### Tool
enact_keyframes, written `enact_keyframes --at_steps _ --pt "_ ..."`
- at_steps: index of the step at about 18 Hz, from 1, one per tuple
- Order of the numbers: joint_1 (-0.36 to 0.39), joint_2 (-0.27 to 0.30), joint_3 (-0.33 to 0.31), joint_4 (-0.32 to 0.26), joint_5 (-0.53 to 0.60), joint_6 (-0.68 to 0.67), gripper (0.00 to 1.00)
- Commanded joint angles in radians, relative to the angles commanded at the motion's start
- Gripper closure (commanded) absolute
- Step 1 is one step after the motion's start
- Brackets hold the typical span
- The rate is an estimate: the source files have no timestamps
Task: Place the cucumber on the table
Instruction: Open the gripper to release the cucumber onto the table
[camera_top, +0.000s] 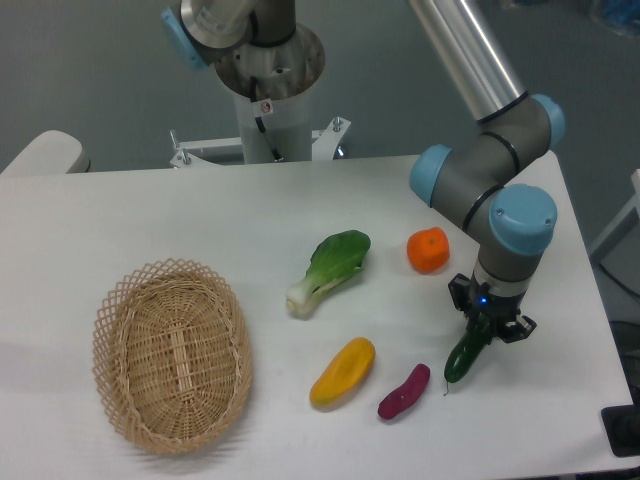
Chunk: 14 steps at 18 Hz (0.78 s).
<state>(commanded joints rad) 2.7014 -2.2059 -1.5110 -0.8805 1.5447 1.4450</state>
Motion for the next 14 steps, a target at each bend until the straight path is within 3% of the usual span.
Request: enact_keyframes --at_steps 1,4,14 --pt "0.0 0.0 0.0 0.0 0.0 0.0 0.64" --pt "0.002 0.0 0.009 0.002 0.0 0.0 0.0" --pt "0.002 0.055 0.075 0.003 -0.009 -0.026 0.0"
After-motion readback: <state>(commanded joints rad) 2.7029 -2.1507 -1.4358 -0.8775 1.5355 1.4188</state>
